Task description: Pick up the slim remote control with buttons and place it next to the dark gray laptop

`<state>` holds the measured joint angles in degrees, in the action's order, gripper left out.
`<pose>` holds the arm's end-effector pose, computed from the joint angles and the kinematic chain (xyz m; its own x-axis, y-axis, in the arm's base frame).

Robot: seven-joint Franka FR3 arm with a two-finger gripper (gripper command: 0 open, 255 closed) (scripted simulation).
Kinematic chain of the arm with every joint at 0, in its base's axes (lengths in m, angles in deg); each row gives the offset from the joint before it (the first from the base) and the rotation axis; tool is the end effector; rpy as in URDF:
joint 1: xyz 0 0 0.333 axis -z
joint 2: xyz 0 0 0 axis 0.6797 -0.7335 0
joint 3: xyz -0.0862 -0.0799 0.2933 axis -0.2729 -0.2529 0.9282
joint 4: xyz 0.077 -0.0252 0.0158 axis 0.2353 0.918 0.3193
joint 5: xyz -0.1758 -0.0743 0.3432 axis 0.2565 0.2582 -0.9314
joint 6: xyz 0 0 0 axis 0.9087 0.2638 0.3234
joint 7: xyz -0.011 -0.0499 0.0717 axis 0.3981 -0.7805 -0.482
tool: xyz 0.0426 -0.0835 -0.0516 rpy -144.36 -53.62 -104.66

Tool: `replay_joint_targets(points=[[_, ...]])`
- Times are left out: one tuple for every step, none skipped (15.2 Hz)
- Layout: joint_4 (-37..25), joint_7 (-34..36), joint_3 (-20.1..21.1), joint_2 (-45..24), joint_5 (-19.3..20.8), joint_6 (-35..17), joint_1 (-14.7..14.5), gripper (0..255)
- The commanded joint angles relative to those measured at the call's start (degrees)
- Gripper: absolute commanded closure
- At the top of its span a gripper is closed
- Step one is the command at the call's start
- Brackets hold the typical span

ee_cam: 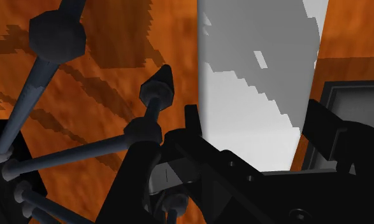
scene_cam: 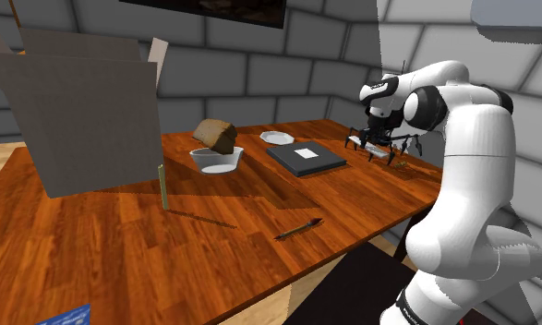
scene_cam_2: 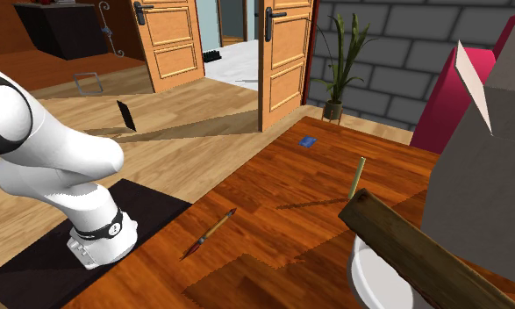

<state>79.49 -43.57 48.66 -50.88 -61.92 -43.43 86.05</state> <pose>0.4440 -0.5526 0.4214 0.9755 -0.2124 0.0572 -0.2148 -0.9759 0.0386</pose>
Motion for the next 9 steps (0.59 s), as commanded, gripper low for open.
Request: replay_joint_targets(points=[[2.9, 0.1, 0.0, -4.6, 0.2, -3.5, 0.0, 255], [3.3, 0.0, 0.1, -4.9, 0.2, -4.1, 0.1, 255], [3.3, 0.1, 0.2, -4.9, 0.2, -4.2, 0.2, 255], [3.3, 0.1, 0.3, -4.9, 0.3, -4.2, 0.2, 255], [3.3, 0.1, 0.4, -4.9, 0.3, -4.2, 0.3, 255], [3.3, 0.1, 0.4, -4.9, 0.4, -4.2, 0.3, 255], [3.3, 0.2, 0.5, -4.9, 0.4, -4.2, 0.4, 255], [3.3, 0.2, 0.6, -4.9, 0.5, -4.2, 0.5, 255], [3.3, 0.2, 0.7, -4.9, 0.5, -4.2, 0.5, 255]])
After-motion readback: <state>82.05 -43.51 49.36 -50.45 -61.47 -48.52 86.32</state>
